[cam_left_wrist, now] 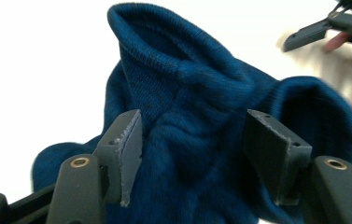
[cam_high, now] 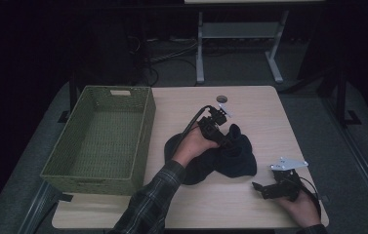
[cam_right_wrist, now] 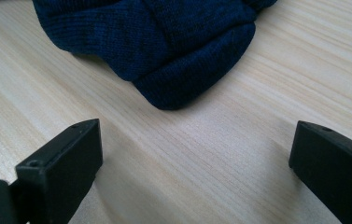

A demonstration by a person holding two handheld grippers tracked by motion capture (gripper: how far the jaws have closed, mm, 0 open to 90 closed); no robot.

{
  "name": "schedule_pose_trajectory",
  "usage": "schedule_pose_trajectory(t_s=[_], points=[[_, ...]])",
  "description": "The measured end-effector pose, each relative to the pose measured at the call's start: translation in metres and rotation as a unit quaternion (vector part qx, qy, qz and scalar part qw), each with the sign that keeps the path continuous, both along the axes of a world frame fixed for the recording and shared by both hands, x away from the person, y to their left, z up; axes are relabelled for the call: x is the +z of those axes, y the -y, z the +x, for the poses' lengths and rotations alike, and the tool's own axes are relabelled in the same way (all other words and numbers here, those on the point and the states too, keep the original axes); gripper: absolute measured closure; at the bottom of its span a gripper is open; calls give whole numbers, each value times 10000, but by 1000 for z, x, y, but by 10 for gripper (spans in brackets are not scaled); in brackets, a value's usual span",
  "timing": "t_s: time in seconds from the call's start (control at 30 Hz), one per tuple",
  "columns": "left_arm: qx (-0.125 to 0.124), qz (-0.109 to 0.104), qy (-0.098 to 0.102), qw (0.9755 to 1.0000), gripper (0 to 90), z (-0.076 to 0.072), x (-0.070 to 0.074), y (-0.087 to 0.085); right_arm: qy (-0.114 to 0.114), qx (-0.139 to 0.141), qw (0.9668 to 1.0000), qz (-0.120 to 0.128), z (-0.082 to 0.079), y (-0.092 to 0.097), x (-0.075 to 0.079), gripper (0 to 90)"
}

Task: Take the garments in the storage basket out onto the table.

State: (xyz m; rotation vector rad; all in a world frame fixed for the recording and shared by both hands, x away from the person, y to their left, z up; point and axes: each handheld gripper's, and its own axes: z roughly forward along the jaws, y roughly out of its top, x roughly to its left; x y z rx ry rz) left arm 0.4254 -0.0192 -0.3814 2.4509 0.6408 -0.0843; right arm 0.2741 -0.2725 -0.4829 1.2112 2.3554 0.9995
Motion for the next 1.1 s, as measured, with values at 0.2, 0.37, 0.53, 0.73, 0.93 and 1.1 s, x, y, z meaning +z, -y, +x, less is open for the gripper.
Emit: schedule_pose_trajectory(t_s=[0.2, 0.37, 0.53, 0.73, 0.93, 1.1], points=[[180, -148, 147, 9996, 394, -9, 23, -26, -4, -6, 10000, 1, 0, 0, 0, 24], [378, -122, 487, 9980, 702, -20, 33, -52, -2, -6, 10000, -12, 0, 0, 0, 24], [732, -83, 487, 9961, 899, -23, 28, -77, 3, 0, 10000, -21, 0, 0, 0, 25], [1153, 338, 479, 9916, 900, -28, 8, -93, 4, 0, 10000, -20, 0, 0, 0, 25], [1293, 675, 310, 9888, 900, -30, -21, -96, 5, 0, 10000, -19, 0, 0, 0, 25], [1381, 788, 132, 9872, 900, -29, -41, -100, 4, -1, 10000, -22, 0, 0, 0, 26]])
